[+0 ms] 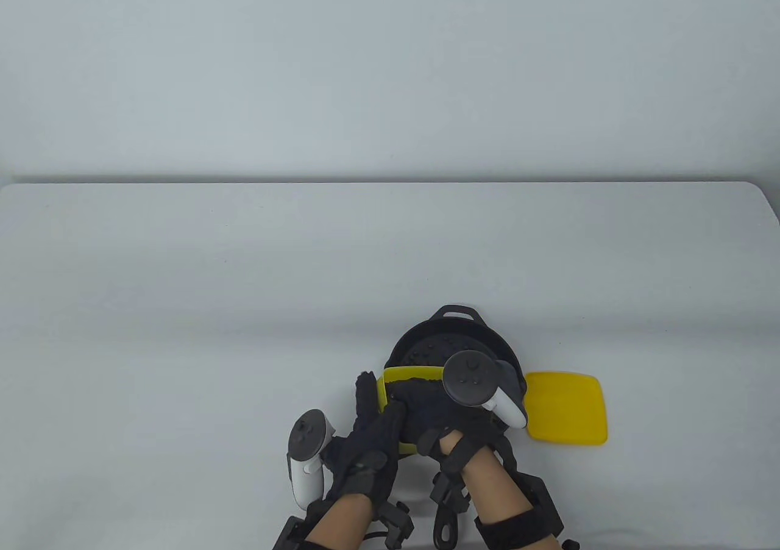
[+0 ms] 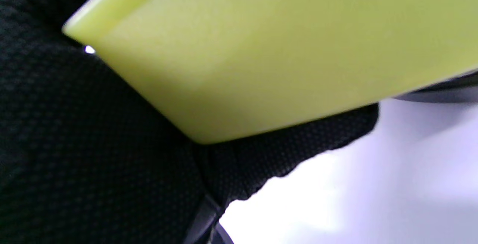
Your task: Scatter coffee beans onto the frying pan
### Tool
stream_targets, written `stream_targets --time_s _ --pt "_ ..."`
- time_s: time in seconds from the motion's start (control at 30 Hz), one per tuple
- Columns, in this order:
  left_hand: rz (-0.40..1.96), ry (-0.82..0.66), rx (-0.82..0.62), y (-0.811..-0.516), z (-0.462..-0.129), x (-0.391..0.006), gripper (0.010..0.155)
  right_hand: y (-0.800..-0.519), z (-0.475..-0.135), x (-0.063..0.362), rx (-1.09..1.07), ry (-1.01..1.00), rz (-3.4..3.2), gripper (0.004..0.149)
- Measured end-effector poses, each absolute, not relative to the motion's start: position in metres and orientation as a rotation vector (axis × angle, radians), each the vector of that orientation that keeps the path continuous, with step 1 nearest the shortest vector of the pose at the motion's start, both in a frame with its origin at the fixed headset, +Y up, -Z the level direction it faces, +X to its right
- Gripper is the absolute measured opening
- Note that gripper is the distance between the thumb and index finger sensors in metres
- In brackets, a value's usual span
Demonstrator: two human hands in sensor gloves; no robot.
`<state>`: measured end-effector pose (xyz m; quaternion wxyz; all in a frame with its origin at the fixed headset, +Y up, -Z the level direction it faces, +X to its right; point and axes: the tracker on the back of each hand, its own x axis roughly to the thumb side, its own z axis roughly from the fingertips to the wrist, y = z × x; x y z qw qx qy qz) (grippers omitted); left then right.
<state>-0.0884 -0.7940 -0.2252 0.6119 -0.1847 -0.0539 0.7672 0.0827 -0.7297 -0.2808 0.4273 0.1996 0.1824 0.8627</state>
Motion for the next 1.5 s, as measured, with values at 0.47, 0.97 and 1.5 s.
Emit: stream_targets --time_s 0.47,0.97,1.5 --pt "1.866 -0.056 -0.459 -0.804 -0.229 -0.09 0.083 -0.744 -0.286 0.134 0.136 0.234 1.748 0.037" --pt "1.859 0.017 -0.322 -0.803 -0.233 -0.113 0.083 -0.758 -0.292 0.185 -0.073 0.141 1.662 0.037" --pt "1.867 0.012 -0.29 -0.8 -0.233 -0.118 0.083 -0.768 -0.301 0.157 0.075 0.473 2.248 0.044"
